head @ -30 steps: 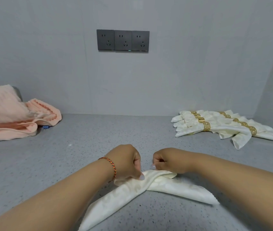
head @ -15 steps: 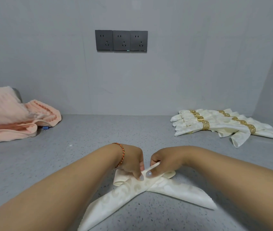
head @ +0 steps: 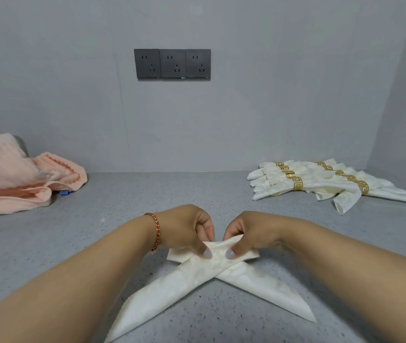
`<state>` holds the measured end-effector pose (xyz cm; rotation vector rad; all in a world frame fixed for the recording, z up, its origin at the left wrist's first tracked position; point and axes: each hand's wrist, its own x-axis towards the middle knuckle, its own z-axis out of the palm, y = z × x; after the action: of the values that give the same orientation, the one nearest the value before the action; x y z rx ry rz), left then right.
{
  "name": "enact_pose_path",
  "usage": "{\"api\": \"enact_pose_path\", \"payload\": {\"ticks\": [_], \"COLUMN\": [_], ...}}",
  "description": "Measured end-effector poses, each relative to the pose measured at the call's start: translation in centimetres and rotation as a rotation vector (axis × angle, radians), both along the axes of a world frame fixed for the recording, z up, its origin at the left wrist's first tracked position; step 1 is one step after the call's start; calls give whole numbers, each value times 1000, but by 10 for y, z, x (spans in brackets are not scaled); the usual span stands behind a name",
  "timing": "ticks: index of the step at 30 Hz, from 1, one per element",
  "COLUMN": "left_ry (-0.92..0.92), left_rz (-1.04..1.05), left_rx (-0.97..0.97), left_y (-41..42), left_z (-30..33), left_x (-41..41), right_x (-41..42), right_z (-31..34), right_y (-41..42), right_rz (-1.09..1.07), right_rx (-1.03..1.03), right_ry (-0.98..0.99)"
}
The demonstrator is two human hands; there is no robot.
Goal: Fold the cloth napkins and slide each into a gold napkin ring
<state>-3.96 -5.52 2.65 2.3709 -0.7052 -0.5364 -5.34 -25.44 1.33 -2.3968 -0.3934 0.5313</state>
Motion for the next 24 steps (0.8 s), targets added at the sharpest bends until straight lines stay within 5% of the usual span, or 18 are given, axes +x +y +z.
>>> {"api": "enact_pose_path", "payload": {"ticks": [14,21,24], "left_ry": [-127,-141,-126], "left_rz": [-150,-140,-134], "left_rx": [-36,-75,-99], "left_y": [-13,-21,-25], "left_z": [5,6,3], "left_x": [-20,-14,-9], "right_x": [-10,-35,-58], "right_z": [7,34,51], "right_y": [-22,-74,-132], "right_rz": [-52,-189,-342], "right_rx": [143,62,-160], "right_ry": [19,-196,-306]}}
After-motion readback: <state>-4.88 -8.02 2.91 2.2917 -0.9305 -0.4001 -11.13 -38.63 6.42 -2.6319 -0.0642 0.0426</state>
